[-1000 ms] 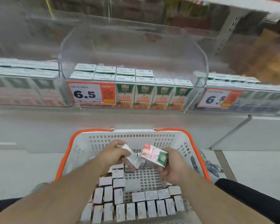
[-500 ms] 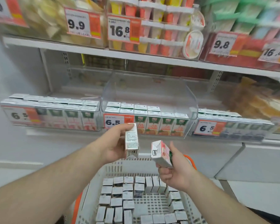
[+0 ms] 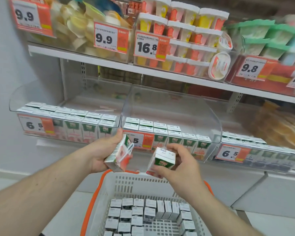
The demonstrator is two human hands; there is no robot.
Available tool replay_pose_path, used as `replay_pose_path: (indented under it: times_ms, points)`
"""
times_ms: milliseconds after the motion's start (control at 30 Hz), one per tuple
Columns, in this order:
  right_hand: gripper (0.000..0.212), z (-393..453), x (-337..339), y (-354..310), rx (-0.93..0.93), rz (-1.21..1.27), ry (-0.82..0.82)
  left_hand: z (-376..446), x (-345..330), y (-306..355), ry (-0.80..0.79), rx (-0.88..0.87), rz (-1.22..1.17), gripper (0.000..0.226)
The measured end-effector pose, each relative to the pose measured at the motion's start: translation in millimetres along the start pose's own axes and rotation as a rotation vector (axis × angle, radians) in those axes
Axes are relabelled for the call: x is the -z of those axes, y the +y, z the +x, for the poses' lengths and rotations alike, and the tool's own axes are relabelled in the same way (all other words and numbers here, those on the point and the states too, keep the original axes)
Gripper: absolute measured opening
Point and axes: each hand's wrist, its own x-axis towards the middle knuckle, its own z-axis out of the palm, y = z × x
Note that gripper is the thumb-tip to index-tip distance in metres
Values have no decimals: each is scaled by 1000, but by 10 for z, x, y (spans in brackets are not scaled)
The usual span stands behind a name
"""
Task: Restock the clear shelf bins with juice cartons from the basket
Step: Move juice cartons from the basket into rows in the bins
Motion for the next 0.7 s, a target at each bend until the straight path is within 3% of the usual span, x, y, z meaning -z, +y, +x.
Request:
replay_pose_path:
  times_ms: [167,300,467,700]
  points:
    - [55,101,-200,-118,177,-157,35,4,86,18,-75,-33,-2,52]
    - [39,224,-375,-250,160,-69,29,-66,269,82,-54,-75,-33,35]
    - [19,413,-650,-670,198,106,-34,-174,643,285,127,-115,-206,20]
    - [24,1033,-1350,-1385,398,55,-44,-345,1090,544,382,-326,-420,13]
